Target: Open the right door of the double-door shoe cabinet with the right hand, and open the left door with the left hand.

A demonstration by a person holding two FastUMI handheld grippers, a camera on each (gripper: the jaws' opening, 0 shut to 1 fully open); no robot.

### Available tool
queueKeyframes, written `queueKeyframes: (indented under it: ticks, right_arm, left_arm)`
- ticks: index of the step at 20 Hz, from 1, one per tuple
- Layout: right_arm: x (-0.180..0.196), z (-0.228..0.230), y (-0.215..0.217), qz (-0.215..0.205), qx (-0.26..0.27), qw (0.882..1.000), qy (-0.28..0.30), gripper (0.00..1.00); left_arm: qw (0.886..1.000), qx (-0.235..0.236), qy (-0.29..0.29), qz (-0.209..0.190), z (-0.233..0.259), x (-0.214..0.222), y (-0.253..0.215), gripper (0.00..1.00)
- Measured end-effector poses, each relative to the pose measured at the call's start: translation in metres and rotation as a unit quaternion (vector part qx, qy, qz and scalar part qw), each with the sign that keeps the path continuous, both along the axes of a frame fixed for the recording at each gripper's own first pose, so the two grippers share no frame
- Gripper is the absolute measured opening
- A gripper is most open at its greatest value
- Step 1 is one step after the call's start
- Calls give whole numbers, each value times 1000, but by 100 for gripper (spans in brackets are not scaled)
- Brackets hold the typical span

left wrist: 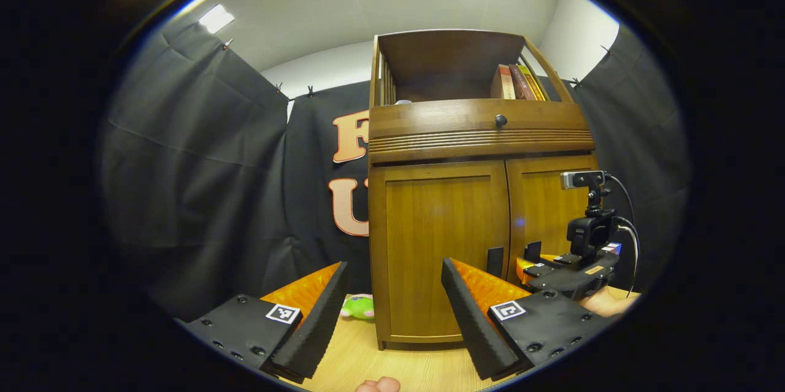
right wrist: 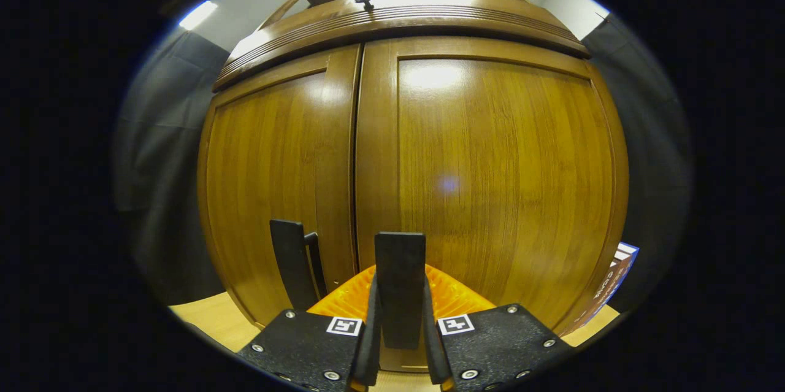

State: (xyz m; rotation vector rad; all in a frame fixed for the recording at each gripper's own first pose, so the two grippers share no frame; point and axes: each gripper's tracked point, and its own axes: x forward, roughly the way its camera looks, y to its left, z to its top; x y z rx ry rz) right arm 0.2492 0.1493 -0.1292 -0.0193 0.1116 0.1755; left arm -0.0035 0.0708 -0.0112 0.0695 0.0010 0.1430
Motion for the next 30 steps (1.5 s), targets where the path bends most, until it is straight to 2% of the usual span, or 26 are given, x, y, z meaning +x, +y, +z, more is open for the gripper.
queueKeyframes:
  ticks: [1,2,5,6,8,9,11,12,13,14,15,16,17,18,22,26,27,28,29,30]
  right_arm:
    - [-1,-1,0,1,-2,1000,4,22]
    - [-2,-3,-1,-1,-5,1000,6,31]
    - [-10,-9,-2,-3,-18,1000,8,31]
    - [-16,-9,-3,-1,-17,1000,3,31]
    - [-28,-10,-6,4,-15,1000,7,29]
    - [-32,-9,-7,7,-11,1000,10,29]
    - [-45,-8,-10,13,-6,1000,12,24]
    - [-51,-7,-12,16,-6,1000,11,29]
    - [-60,-9,-15,19,-8,1000,10,29]
    - [-67,-9,-18,21,-10,1000,10,29]
    - [-73,-8,-20,22,-10,1000,10,21]
    - [-80,-8,-22,22,-10,1000,10,21]
    - [-88,-8,-26,23,-8,1000,10,29]
    - [-94,-8,-29,24,-6,1000,11,29]
    - [-121,-9,-46,23,-1,1000,12,29]
    - [-144,-8,-61,17,-6,1000,16,29]
    - [-150,-7,-66,11,-7,1000,18,29]
    - [-157,-8,-74,4,-8,1000,19,37]
    - [-162,-9,-79,0,-10,1000,19,37]
    - [-168,-10,-85,-3,-10,1000,20,29]
  left_arm:
    - [1000,1,1,-3,-1,-3,-2,100]
    - [1000,1,1,-6,-1,-4,-5,99]
    - [1000,-3,4,-16,-1,-10,-15,100]
    - [1000,-1,5,-17,-1,-11,-16,94]
    - [1000,3,4,-18,1,-13,-19,94]
    - [1000,4,2,-19,4,-14,-20,97]
    - [1000,3,3,-20,4,-16,-22,97]
    - [1000,3,3,-22,5,-17,-23,97]
    - [1000,3,2,-23,6,-17,-26,99]
    - [1000,3,3,-24,7,-17,-28,97]
    - [1000,2,4,-26,7,-17,-31,100]
    - [1000,2,5,-28,7,-17,-33,100]
    - [1000,2,6,-30,6,-19,-38,94]
    - [999,2,7,-32,6,-19,-40,100]
    - [999,1,11,-39,5,-22,-50,94]
    - [999,-3,17,-52,1,-19,-67,100]
    - [998,-4,16,-53,1,-19,-70,94]
    - [998,-6,15,-55,2,-20,-73,96]
    - [998,-9,14,-58,2,-19,-76,96]
    - [998,-11,14,-60,3,-17,-79,99]
